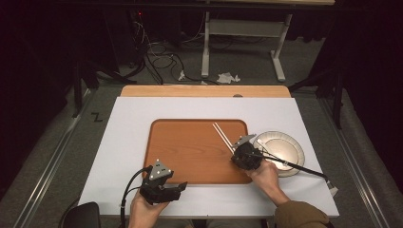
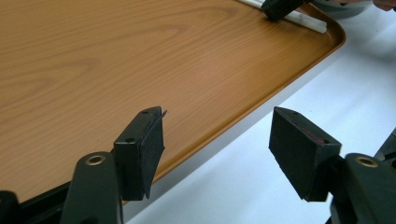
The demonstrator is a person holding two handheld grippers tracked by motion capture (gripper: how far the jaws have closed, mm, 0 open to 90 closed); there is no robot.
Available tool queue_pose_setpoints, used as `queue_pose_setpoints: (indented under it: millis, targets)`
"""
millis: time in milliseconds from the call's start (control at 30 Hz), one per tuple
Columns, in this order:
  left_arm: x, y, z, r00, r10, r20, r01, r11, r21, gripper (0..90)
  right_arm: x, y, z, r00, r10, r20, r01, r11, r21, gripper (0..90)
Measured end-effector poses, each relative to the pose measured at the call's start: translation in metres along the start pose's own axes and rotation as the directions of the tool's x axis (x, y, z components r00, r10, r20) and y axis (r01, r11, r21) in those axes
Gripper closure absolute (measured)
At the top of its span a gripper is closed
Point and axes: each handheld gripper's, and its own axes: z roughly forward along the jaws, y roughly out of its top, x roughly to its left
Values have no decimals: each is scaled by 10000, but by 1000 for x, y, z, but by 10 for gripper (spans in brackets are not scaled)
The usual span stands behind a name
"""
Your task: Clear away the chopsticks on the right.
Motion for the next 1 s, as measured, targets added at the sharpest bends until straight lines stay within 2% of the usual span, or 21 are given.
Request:
queue_pose_setpoints:
  millis: [233,500,667,1000]
  targets:
    - [0,-3,-4,9998,-108,-140,108,9999,-28,354,-5,3,2,10000,32,42,-32,10000,-3,872]
    - [0,-3,-4,9998,-97,-162,97,10000,-14,355,-5,3,1,9999,104,30,-103,9999,-22,836]
    - [0,-3,-4,9999,-101,-134,101,9999,-8,354,-6,3,-7,9999,103,-48,-105,9986,-511,815]
    - [0,1,1,10000,39,41,-39,10000,-1,355,-4,-2,-23,9999,19,-133,-34,9936,-1129,759]
